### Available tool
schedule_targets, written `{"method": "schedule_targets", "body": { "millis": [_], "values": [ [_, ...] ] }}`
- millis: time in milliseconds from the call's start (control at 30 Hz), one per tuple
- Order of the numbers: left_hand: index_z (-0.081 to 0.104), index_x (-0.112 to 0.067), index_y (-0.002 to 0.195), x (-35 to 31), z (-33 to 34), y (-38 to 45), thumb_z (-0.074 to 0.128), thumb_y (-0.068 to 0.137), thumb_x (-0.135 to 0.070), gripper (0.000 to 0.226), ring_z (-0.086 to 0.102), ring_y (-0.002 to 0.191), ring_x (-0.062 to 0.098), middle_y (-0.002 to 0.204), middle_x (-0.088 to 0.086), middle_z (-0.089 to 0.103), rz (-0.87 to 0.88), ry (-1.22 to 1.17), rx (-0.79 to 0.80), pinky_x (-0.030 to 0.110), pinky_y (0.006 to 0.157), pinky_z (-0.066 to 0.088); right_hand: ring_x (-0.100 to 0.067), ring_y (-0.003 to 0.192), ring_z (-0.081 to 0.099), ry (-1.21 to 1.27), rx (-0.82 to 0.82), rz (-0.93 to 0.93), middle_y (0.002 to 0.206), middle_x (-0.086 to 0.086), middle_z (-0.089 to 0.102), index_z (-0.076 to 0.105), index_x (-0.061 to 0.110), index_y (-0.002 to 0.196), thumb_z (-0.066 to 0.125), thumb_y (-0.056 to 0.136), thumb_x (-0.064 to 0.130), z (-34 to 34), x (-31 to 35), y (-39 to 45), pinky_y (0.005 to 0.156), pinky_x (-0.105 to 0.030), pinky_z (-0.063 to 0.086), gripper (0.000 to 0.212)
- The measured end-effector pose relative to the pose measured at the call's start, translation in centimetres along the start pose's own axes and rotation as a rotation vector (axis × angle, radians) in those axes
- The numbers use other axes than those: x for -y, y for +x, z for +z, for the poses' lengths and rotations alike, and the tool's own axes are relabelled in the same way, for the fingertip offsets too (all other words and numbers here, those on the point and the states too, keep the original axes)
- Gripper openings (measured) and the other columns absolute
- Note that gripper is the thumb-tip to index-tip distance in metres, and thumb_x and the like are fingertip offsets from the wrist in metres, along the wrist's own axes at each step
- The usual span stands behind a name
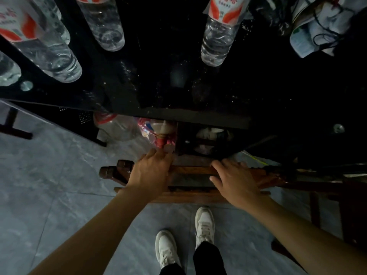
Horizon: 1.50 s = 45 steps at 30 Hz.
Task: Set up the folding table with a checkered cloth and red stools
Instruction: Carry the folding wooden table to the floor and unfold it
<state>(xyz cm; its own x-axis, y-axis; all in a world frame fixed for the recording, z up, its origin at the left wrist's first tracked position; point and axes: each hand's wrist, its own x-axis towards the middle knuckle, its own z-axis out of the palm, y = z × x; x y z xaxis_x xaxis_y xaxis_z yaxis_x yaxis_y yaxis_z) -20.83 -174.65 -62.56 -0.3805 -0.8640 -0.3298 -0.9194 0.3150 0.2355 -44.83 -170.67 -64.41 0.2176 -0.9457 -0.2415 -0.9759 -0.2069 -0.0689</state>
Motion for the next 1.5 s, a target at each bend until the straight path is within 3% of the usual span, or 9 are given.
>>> {"method": "schedule_targets", "body": {
  "millis": [100, 333, 467, 567, 800, 967, 1033, 1267, 1500],
  "values": [
    [0.05, -0.03, 0.11, 0.8, 0.1, -0.1, 0.048, 0.095, -0.037, 0.017, 0.06, 0.088, 0.02, 0.093, -0.007, 0.049, 0.042, -0.028, 0.109, 0.037, 0.078, 0.052, -0.022, 0.098, 0.063, 0.069, 0.099, -0.008, 0.108, 0.003, 0.064, 0.052, 0.026, 0.115, 0.053, 0.095, 0.042, -0.7, -0.2, 0.3, 0.079, -0.037, 0.044, 0.026],
    [0.053, -0.033, 0.12, -0.1, -0.3, -5.3, 0.053, 0.092, -0.029, 0.029, 0.06, 0.1, 0.025, 0.111, -0.003, 0.056, 0.014, -0.096, 0.214, 0.038, 0.085, 0.051, -0.027, 0.104, 0.061, 0.192, 0.35, -0.037, 0.113, -0.005, 0.064, 0.052, 0.025, 0.116, 0.058, 0.094, 0.037, -3.9, 1.5, -2.5, 0.078, -0.033, 0.045, 0.026],
    [0.058, -0.03, 0.124, -1.0, -3.6, -11.2, 0.058, 0.091, -0.03, 0.033, 0.062, 0.106, 0.023, 0.119, -0.001, 0.064, -0.02, -0.147, 0.056, 0.038, 0.093, 0.051, -0.027, 0.104, 0.062, 0.191, 0.313, -0.11, 0.115, -0.004, 0.063, 0.051, 0.025, 0.12, 0.059, 0.092, 0.035, -7.8, 3.7, -5.6, 0.083, -0.038, 0.052, 0.031],
    [0.056, -0.031, 0.124, -1.5, -8.3, -14.6, 0.056, 0.091, -0.031, 0.033, 0.063, 0.102, 0.024, 0.114, -0.001, 0.064, -0.049, -0.14, 0.015, 0.042, 0.088, 0.052, -0.027, 0.103, 0.061, 0.223, 0.305, -0.17, 0.113, -0.005, 0.063, 0.053, 0.025, 0.117, 0.06, 0.091, 0.032, -12.3, 5.0, -6.5, 0.083, -0.039, 0.052, 0.028],
    [0.063, -0.027, 0.105, -3.7, -20.7, -24.2, 0.053, 0.091, -0.031, 0.018, 0.058, 0.086, 0.019, 0.091, -0.004, 0.057, -0.185, -0.1, -0.117, 0.039, 0.075, 0.052, -0.014, 0.074, 0.061, 0.243, 0.249, -0.434, 0.078, 0.009, 0.058, 0.054, 0.029, 0.085, 0.063, 0.089, 0.031, -25.5, 8.6, -8.6, 0.066, -0.036, 0.053, 0.011],
    [0.064, -0.027, 0.105, -6.1, -26.3, -33.6, 0.054, 0.092, -0.03, 0.017, 0.057, 0.084, 0.017, 0.09, -0.004, 0.056, -0.354, -0.086, -0.236, 0.038, 0.07, 0.05, -0.002, 0.067, 0.056, 0.272, 0.193, -0.676, 0.075, 0.012, 0.058, 0.057, 0.03, 0.082, 0.066, 0.087, 0.027, -32.5, 12.9, -11.5, 0.056, -0.023, 0.045, 0.011],
    [0.063, -0.03, 0.104, -6.7, -27.8, -37.2, 0.054, 0.092, -0.03, 0.015, 0.056, 0.085, 0.015, 0.091, -0.006, 0.056, -0.428, -0.093, -0.284, 0.039, 0.071, 0.05, -0.003, 0.066, 0.056, 0.272, 0.158, -0.757, 0.072, 0.011, 0.058, 0.056, 0.029, 0.077, 0.067, 0.085, 0.028, -34.8, 15.2, -12.5, 0.057, -0.028, 0.047, 0.013],
    [0.059, -0.037, 0.105, -7.0, -27.9, -50.1, 0.052, 0.094, -0.035, 0.013, 0.054, 0.081, 0.01, 0.089, -0.013, 0.052, -0.693, -0.043, -0.424, 0.026, 0.064, 0.04, -0.011, 0.071, 0.059, 0.15, 0.162, -1.019, 0.076, 0.009, 0.06, 0.056, 0.029, 0.082, 0.063, 0.082, 0.032, -39.2, 26.0, -16.0, 0.065, -0.041, 0.053, 0.008],
    [0.058, -0.036, 0.103, -5.5, -23.4, -64.2, 0.052, 0.093, -0.038, 0.011, 0.057, 0.08, 0.014, 0.087, -0.013, 0.053, -0.89, -0.055, -0.554, 0.035, 0.062, 0.048, -0.013, 0.071, 0.056, 0.034, 0.154, -1.24, 0.076, 0.01, 0.056, 0.053, 0.029, 0.081, 0.06, 0.087, 0.025, -39.1, 38.7, -23.4, 0.061, -0.034, 0.045, 0.01]
  ]
}}
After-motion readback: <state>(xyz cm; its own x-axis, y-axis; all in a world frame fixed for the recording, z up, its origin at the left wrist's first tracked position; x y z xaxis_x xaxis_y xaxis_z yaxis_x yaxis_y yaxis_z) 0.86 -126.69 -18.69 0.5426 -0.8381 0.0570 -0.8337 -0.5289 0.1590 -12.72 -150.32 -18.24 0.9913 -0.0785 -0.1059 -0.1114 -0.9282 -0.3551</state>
